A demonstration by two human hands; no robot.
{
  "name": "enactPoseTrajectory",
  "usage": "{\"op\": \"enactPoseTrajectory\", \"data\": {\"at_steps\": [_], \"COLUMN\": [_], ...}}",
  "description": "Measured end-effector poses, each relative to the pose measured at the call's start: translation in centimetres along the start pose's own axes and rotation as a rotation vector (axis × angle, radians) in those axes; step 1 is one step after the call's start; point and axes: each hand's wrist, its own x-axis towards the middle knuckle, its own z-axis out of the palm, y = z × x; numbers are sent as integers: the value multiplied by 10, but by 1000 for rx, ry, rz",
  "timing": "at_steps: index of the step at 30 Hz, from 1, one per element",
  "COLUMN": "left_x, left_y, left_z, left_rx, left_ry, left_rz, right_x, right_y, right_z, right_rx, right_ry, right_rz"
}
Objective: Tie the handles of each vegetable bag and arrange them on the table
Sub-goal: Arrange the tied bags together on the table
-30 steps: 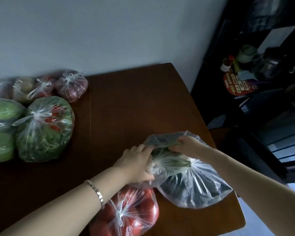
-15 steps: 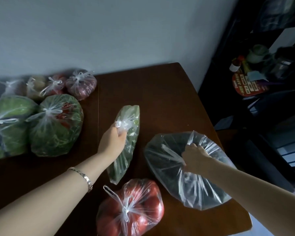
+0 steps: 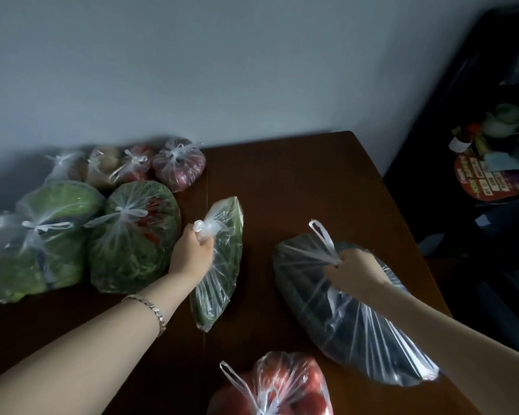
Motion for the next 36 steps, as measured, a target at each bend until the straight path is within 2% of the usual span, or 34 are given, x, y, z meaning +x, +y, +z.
{"op": "enactPoseTrajectory", "data": {"at_steps": [3, 8, 10, 11, 13, 15, 16, 19, 25, 27, 30, 32, 33, 35, 36], "left_x": [34, 89, 101, 112, 125, 141, 153, 171, 183, 182, 182, 182, 181, 181, 181], "left_y": [-9, -22, -23, -26, -30, -34, -38, -46, -35, -23, -5, 6, 10, 14, 16], "left_z": [-15, -20, -19, -20, -18, -16, -15, -13, -12, -13, -9, 1, 9, 22, 30], "left_rx": [44, 151, 302, 450, 685, 854, 936, 1030, 951, 862, 544, 257, 132, -49, -111], "left_ry": [22, -45, -74, -55, -55, -214, -294, -440, -505, -421, -137, -122, -193, -367, -436], "left_rz": [-23, -80, -86, -3, 336, 593, 607, 453, 327, 317, 338, 282, 234, 106, 29], "right_x": [24, 65, 81, 94, 114, 132, 147, 179, 231, 240, 236, 222, 214, 199, 195], "right_y": [-44, -118, -144, -159, -182, -202, -212, -236, -272, -278, -268, -246, -230, -197, -179], "right_z": [13, 29, 33, 37, 40, 40, 40, 34, 25, 27, 35, 42, 46, 56, 61], "right_rx": [63, 201, 250, 262, 278, 299, 298, 273, 241, 274, 401, 447, 421, 403, 437], "right_ry": [20, 80, 109, 125, 168, 198, 218, 247, 319, 312, 244, 246, 290, 356, 326], "right_rz": [-27, -15, -21, -23, -17, -8, -10, -27, -60, -75, -120, -127, -63, 224, 360]}}
